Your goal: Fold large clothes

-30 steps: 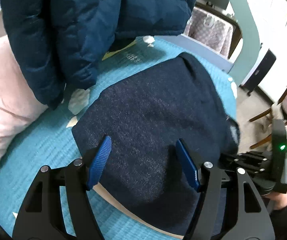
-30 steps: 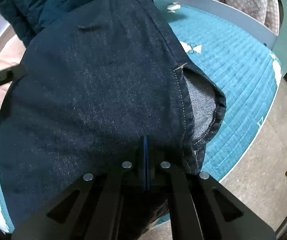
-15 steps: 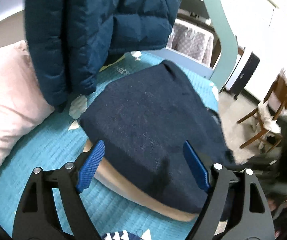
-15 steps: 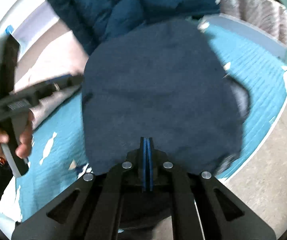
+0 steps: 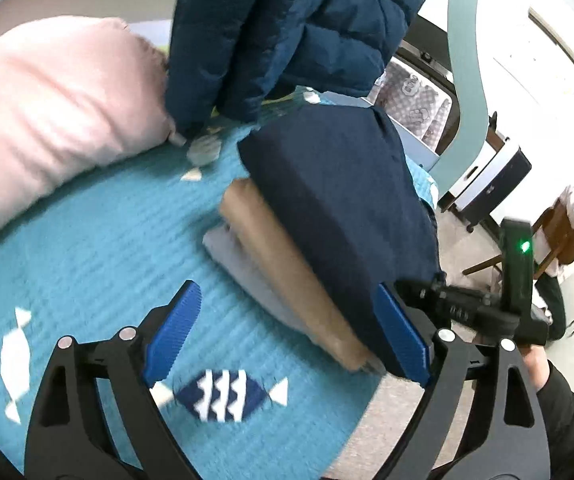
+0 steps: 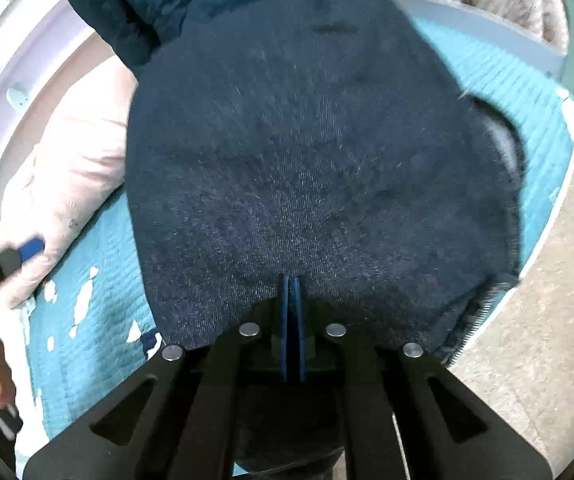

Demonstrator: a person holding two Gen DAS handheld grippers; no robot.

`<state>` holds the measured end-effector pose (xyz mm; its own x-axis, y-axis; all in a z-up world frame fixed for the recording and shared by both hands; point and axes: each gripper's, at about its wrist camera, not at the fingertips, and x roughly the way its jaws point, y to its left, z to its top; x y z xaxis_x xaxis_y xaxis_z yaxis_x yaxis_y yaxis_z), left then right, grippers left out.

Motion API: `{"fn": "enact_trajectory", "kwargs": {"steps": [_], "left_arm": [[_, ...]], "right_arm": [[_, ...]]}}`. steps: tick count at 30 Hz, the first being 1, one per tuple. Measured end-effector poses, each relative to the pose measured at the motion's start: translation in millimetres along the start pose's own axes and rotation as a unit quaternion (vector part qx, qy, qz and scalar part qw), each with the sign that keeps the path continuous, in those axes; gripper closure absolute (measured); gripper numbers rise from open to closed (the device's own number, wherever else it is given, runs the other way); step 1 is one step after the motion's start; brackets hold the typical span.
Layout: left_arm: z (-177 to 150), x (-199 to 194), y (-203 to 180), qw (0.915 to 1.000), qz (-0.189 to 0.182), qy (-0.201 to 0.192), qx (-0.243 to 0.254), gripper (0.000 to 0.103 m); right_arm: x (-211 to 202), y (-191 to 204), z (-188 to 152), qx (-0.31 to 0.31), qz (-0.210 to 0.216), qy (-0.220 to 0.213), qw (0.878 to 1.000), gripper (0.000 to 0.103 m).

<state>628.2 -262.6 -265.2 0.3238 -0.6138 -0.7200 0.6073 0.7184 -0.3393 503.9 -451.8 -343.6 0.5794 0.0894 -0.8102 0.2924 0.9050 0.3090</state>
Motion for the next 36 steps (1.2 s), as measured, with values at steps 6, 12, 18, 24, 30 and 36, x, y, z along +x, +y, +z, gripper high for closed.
{"fn": "enact_trajectory", "kwargs": {"steps": [6, 12, 18, 24, 30, 36], "left_arm": [[-31.6, -33.4, -1.8, 0.9997, 0.007, -0.009, -0.022, 0.011], [-63.9, -69.3, 2.7, 0.9972, 0.057, -0.011, -0.047, 0.011], [-102.7, -123.6, 7.5, 0.9904, 0.117, -0.046, -0.059, 0.011], [-137.2, -184.8, -8.1, 0.9802, 0.172, -0.088, -0.044, 0.010], [-164.3, -248.2, -29.1, 0.9683, 0.206, -0.137, -0.033, 0.008], [-199.1, -302.1, -59.0, 0.9537, 0.238, -0.183, -0.011, 0.005]], "right_arm": [[-41.6, 44.1, -15.7, -0.060, -0.017, -0.031, 0.998, 0.066], [-80.4, 104.5, -50.4, -0.111, -0.033, -0.055, 0.992, 0.034], [-107.9, 153.7, -92.6, -0.165, -0.042, -0.076, 0.983, 0.018], [-139.5, 192.1, -124.9, -0.192, -0.029, -0.092, 0.977, 0.016], [-178.9, 219.1, -154.0, -0.204, -0.019, -0.112, 0.972, 0.014], [-221.1, 236.2, -188.0, -0.216, -0.005, -0.135, 0.967, 0.013]]}}
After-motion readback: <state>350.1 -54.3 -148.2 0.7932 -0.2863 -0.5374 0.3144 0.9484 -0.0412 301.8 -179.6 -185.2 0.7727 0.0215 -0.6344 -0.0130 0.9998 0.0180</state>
